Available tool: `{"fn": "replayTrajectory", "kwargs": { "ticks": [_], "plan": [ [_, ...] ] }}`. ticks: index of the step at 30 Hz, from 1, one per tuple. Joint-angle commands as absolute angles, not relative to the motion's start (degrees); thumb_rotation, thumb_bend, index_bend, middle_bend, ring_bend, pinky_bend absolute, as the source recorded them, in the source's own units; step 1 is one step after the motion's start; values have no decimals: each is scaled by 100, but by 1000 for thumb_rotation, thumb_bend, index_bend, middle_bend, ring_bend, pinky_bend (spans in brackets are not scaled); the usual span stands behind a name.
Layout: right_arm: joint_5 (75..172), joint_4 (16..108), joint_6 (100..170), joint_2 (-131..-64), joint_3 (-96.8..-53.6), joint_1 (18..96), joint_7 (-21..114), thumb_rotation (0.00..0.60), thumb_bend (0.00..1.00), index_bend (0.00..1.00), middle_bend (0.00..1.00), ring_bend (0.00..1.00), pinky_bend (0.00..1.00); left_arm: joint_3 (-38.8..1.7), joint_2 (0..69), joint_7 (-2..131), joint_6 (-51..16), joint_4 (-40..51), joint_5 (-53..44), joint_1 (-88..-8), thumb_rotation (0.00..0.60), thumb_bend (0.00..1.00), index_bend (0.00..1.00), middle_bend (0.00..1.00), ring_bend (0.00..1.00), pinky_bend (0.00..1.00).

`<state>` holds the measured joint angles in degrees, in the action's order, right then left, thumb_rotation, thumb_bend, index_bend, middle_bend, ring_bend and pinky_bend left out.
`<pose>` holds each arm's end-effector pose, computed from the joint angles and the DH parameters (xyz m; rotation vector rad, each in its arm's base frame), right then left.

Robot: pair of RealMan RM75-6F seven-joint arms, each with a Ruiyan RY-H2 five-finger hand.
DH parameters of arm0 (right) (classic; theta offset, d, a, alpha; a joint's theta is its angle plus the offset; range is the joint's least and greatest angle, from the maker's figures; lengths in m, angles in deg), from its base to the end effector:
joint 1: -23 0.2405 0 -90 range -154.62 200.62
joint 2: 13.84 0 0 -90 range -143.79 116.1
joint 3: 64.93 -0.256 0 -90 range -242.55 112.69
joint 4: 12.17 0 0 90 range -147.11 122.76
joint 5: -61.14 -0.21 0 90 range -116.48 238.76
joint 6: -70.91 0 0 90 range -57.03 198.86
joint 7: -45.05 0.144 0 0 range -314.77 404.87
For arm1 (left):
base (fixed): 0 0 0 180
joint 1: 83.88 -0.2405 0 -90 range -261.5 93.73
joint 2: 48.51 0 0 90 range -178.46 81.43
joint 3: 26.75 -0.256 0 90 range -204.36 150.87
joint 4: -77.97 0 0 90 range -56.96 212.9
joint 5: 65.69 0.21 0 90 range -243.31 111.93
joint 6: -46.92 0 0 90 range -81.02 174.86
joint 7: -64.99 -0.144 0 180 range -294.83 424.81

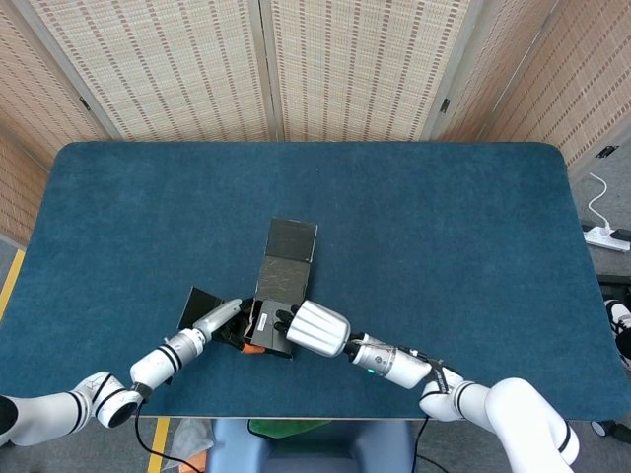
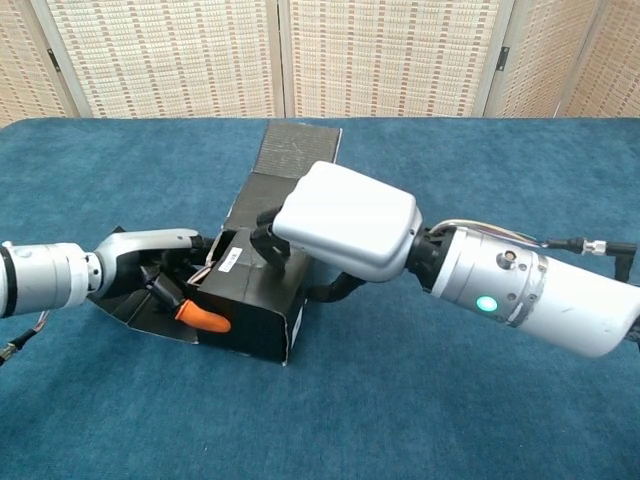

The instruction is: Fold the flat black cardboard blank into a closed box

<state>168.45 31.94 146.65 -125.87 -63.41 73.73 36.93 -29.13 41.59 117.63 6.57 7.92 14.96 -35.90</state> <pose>-0.0892 -0.3111 -0.1000 2.2085 0.0687 1.3014 -0.1944 0.3347 -0.0591 -1.7656 -1.9667 -0.9977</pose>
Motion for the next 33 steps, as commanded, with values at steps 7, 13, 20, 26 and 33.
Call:
{"fn": "replayTrajectory", "kwargs": {
  "ticks": [7, 13, 20, 26, 33],
  "plan": [
    [16927, 2869, 14880, -12726, -6196, 7313, 3925, 600, 119, 540, 451, 765, 1000, -2689, 4203, 11353, 855, 668, 1270, -3711, 600, 210, 143, 266, 623, 849],
    [16925, 2855, 14852, -12739, -6174, 7339, 3902, 600, 119, 540, 451, 765, 1000, -2612, 4155, 11278, 887, 562, 1289, -3732, 600, 209, 113, 255, 622, 849],
    [16960, 2944, 14705, -12681, -6085, 7397, 3809, 600, 120, 540, 448, 765, 1000, -2537, 4102, 11200, 976, 443, 1309, -3742, 600, 210, 87, 232, 611, 848],
    [16962, 3117, 14606, -12588, -6031, 7405, 3715, 600, 119, 540, 447, 765, 1000, -2502, 4070, 11170, 1031, 365, 1342, -3760, 600, 210, 39, 196, 590, 845],
    [16966, 3331, 14468, -12407, -5954, 7393, 3582, 600, 116, 540, 440, 764, 1000, -2461, 4032, 11196, 1087, 326, 1383, -3773, 600, 209, 1, 165, 582, 845]
  ]
}}
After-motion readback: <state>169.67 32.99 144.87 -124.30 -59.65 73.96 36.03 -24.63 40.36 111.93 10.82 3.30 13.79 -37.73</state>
